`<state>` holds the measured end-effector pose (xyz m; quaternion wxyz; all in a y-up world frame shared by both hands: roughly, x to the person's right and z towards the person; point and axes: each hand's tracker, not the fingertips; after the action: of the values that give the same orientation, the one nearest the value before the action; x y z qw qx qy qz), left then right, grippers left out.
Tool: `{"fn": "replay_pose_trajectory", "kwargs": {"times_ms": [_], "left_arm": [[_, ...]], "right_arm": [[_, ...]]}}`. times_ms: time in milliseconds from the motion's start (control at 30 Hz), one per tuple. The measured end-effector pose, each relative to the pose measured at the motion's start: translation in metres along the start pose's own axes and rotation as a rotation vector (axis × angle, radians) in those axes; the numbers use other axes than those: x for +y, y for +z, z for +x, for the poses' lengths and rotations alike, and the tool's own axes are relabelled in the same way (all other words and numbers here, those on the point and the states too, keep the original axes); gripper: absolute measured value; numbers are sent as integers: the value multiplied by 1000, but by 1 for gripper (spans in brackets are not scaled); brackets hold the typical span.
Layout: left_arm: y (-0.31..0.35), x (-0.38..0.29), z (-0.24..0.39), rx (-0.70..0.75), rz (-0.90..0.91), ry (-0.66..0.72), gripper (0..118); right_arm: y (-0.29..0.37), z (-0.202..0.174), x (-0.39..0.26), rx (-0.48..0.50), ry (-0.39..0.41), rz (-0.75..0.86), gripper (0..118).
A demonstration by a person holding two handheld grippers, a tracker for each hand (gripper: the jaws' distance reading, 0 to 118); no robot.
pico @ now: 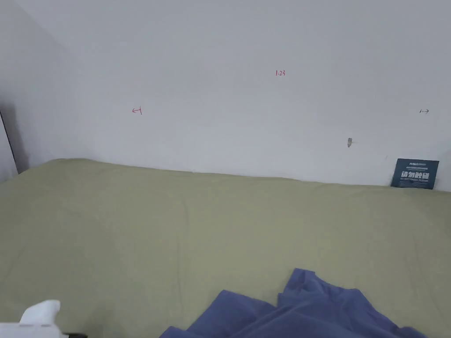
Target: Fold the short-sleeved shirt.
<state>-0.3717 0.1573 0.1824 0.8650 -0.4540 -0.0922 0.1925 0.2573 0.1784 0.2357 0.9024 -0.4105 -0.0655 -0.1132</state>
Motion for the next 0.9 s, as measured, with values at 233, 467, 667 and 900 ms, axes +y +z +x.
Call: {"fn": "replay_pose_trajectory", "kwargs": {"times_ms": [233,467,667,900], "left_arm": [[1,-58,-37,6,-51,121,2],[14,-91,-42,20,2,144,20],[80,-115,25,53,504,-77,109],[113,-149,81,162,875,-240,105]], "right_arm": [[-4,15,-52,35,-30,-71,4],[9,30,-76,81,-120,29,20],[82,-3,-91,27,118,421,95],[146,-59,-128,-158,222,765,59]]}}
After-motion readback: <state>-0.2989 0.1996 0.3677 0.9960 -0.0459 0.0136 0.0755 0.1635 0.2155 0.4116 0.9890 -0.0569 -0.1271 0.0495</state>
